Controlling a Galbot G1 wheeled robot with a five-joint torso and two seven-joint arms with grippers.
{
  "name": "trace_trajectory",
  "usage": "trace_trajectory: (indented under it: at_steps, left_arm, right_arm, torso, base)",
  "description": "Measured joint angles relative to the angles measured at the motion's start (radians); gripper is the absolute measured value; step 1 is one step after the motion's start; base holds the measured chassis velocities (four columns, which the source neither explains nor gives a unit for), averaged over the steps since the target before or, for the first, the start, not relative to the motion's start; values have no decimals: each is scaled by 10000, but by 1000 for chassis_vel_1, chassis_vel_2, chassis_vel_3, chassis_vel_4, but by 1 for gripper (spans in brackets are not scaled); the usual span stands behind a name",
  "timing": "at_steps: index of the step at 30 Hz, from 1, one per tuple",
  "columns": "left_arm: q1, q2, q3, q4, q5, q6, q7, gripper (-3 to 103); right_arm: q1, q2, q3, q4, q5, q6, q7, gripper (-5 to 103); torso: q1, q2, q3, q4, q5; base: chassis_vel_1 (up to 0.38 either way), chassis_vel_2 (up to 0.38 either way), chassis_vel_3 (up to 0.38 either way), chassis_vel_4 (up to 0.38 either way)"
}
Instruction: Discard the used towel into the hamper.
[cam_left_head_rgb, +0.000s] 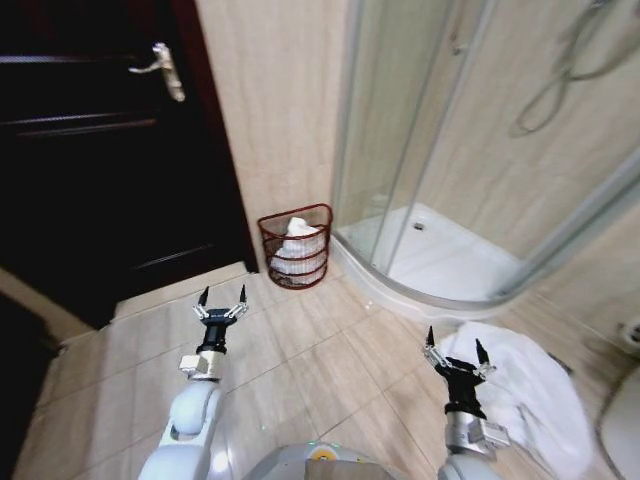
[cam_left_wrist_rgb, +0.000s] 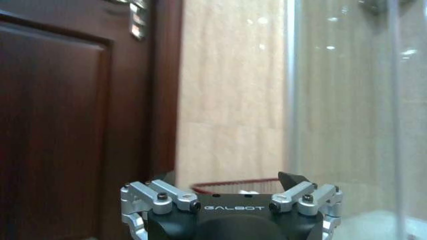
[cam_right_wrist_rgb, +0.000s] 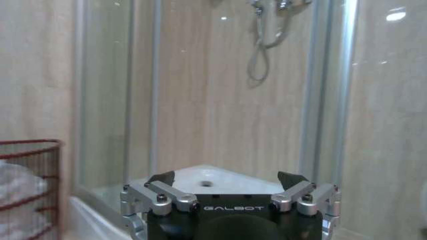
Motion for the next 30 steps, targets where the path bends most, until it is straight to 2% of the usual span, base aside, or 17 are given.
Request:
trace_trajectory:
  at_steps: [2, 3, 4, 6, 7, 8, 9, 11, 17, 21, 25, 30]
  left_arm:
    - [86, 110, -92, -71, -300, 140, 25, 100]
    - [154, 294, -145, -117, -771, 362, 93, 100]
    - [121, 415, -116, -103, -1027, 475, 185, 100]
    - [46, 527, -52, -50, -1253, 585, 309, 100]
    - [-133, 731, 127, 117, -1621, 753, 616, 100]
    - [-295, 890, 295, 302, -1935, 834, 998, 100]
    - [-295, 890, 295, 302, -1935, 834, 998, 100]
    - [-567, 1095, 534, 596, -2417, 931, 1557, 100]
    - [-1235, 1174, 1067, 1287, -3248, 1217, 2070, 100]
    - [-1488, 1109, 1257, 1705, -3186, 838, 2491, 100]
    - [-1526, 1086, 1317, 1854, -3045, 691, 3412, 100]
    - [-1582, 1091, 1325, 2059, -3003, 649, 3780, 100]
  right_arm:
    - [208, -134, 353, -241, 259, -42, -468, 100]
    - [429, -226, 1040, -580, 684, -55, -1409, 100]
    - [500, -274, 1372, -743, 865, 0, -1744, 100]
    - [528, -374, 1678, -940, 1066, 154, -1974, 100]
    - [515, -513, 2022, -1246, 1365, 445, -2135, 100]
    - [458, -544, 2243, -1439, 1535, 638, -2194, 100]
    - [458, -544, 2243, -1439, 1535, 638, -2194, 100]
    - [349, -476, 2450, -1600, 1633, 884, -2166, 100]
    - [197, 9, 2550, -1238, 1525, 839, -1975, 100]
    - [182, 158, 2580, -1027, 1392, 703, -1966, 100]
    - [157, 324, 2592, -804, 1292, 597, -1963, 100]
    - [151, 486, 2524, -651, 1188, 590, -1942, 100]
  torso:
    - [0, 0, 0, 0, 2]
    - [0, 0, 0, 4, 3]
    - [0, 0, 0, 5, 2]
    - [0, 0, 0, 6, 2]
    - [0, 0, 0, 3, 3]
    - [0, 0, 0, 2, 2]
    - [0, 0, 0, 2, 2]
    - [0, 0, 0, -3, 3]
    - [0, 0, 0, -2, 2]
    - [0, 0, 0, -4, 0]
    - [0, 0, 0, 1, 1]
    - [-12, -51, -38, 0, 2]
  base:
    - [-130, -130, -127, -155]
    - [-140, -115, -118, -132]
    - [-103, -115, -118, -128]
    - [-103, -112, -111, -128]
    - [-114, -112, -126, -117]
    - [-134, -131, -126, -134]
    - [-134, -131, -126, -134]
    - [-149, -139, -131, -134]
    - [-130, -119, -121, -130]
    - [-73, -89, -79, -95]
    - [-11, -11, -12, -14]
    - [0, 0, 0, 0]
